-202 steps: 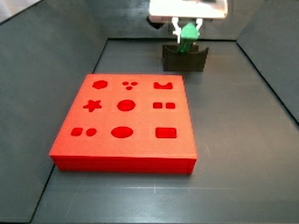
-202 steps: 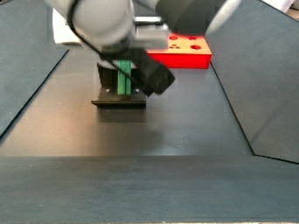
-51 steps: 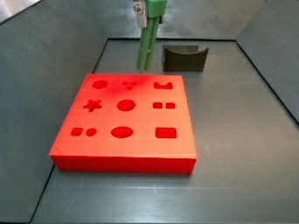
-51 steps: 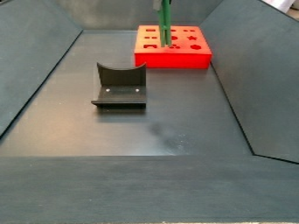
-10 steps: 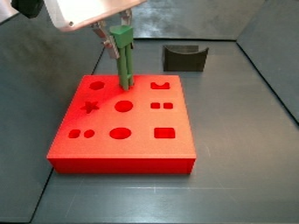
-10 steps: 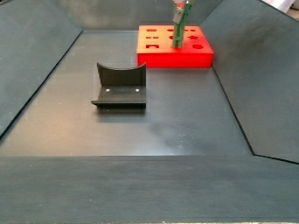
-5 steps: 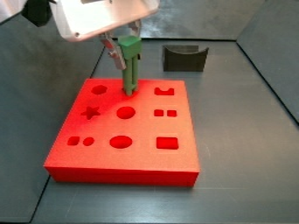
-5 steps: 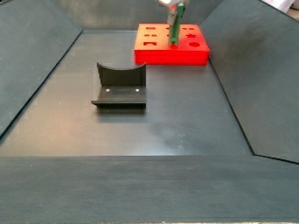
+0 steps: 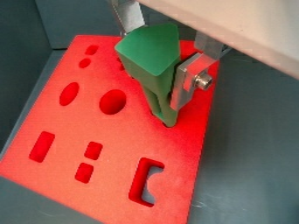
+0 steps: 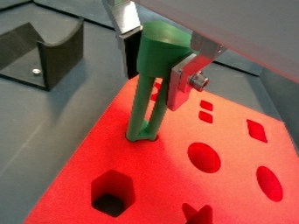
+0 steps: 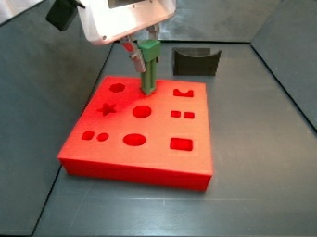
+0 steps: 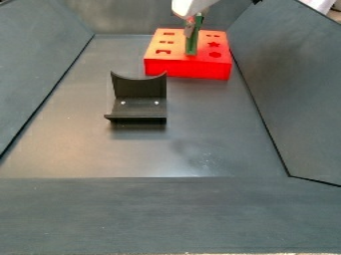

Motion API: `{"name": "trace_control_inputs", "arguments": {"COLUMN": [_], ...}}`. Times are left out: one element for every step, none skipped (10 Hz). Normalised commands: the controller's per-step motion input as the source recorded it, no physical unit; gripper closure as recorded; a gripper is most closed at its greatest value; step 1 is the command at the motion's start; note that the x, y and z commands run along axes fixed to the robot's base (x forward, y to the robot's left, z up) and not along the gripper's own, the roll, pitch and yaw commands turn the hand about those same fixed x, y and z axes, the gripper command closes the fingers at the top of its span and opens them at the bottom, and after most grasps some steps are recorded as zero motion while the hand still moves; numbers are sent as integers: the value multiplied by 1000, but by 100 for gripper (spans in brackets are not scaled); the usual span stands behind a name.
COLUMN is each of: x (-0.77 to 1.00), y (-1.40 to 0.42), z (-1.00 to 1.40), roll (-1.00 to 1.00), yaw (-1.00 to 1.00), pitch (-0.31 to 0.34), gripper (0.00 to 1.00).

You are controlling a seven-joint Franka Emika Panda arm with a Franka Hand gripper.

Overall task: Pick up the 3 prong object. Move up. Place the 3 prong object on the fixture. Regrasp the 3 prong object. Move to above the board. Insert the 3 prong object.
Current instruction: Insert the 3 prong object.

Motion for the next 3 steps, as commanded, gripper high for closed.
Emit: {"name": "trace_control_inputs", "arguments": {"x": [-66, 3, 0], "y": [3, 0, 0], "z": [-714, 0, 0], "roll": [83, -4, 0], "yaw": [-9, -31, 0], "pitch": [-244, 0, 0], "gripper": [100, 100, 100]}}
